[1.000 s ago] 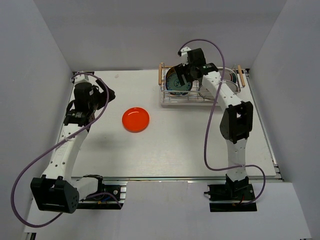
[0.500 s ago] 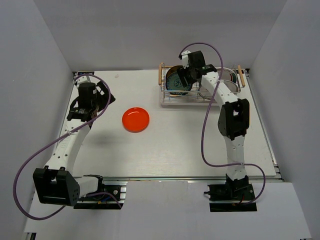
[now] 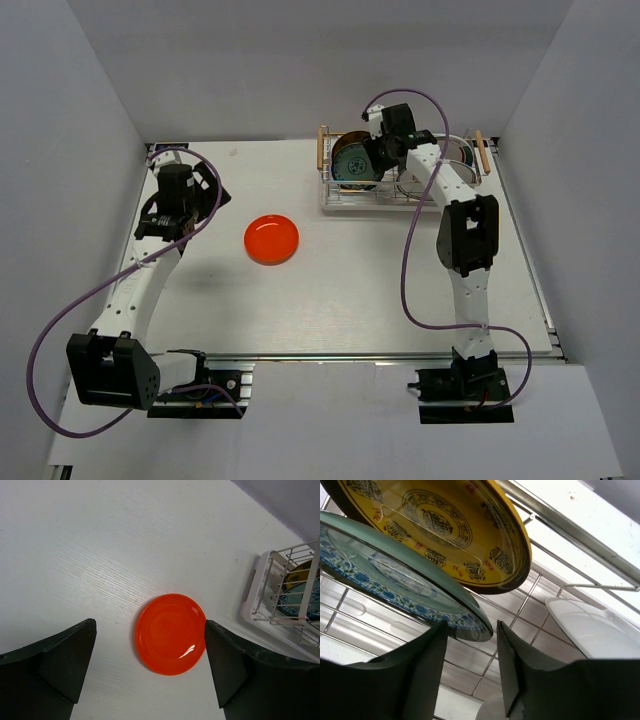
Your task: Unload the plates from the dish rack
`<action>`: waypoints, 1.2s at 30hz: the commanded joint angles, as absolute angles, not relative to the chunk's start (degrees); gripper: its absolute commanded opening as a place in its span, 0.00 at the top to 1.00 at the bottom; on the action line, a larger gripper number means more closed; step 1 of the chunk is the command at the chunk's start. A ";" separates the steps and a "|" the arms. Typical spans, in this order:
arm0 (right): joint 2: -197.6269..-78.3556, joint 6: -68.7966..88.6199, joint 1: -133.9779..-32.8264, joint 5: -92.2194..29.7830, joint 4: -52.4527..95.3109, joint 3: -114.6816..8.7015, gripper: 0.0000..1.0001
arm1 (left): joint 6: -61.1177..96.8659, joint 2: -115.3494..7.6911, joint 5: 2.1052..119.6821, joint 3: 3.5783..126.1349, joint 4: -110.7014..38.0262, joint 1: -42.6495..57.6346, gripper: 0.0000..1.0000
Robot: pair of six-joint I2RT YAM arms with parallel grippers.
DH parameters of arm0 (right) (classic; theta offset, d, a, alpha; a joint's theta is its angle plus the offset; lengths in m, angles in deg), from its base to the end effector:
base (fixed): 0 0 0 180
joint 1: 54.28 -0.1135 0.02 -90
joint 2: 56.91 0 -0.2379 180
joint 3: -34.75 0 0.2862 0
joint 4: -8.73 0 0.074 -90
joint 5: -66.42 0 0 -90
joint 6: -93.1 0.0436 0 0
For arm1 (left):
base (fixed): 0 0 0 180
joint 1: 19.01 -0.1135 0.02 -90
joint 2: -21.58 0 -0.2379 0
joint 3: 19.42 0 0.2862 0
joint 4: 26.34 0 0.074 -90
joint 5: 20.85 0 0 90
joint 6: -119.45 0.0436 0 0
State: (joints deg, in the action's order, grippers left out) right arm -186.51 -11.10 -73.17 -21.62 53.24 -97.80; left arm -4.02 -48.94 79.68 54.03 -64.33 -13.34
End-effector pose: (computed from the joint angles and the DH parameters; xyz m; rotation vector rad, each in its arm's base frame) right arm 0.5165 0.1752 0.2335 -0.6368 2.2056 0.0030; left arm 0.3214 -0.0239 0.2853 -0.6236 2.0860 -0.1899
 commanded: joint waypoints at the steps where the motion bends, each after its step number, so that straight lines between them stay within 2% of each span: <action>1: -186.46 -11.58 -72.82 -22.96 50.63 -100.67 0.54 | -3.86 -48.74 80.49 56.23 -64.54 -13.03 0.02; 6: -185.94 -11.58 -72.64 -22.96 50.54 -100.67 0.71 | -3.68 -48.38 80.49 56.06 -64.46 -13.03 0.02; 10: -184.62 -12.28 -72.47 -22.44 50.28 -100.32 0.88 | -3.42 -48.12 80.58 56.06 -64.55 -13.03 0.02; 15: -183.47 -14.65 -72.47 -21.65 49.75 -99.79 1.00 | -3.24 -47.59 80.23 55.97 -64.37 -12.50 0.02; 36: -172.67 -19.05 -72.73 -19.01 45.18 -95.74 1.00 | -2.98 -43.55 77.51 53.95 -62.87 -12.50 0.02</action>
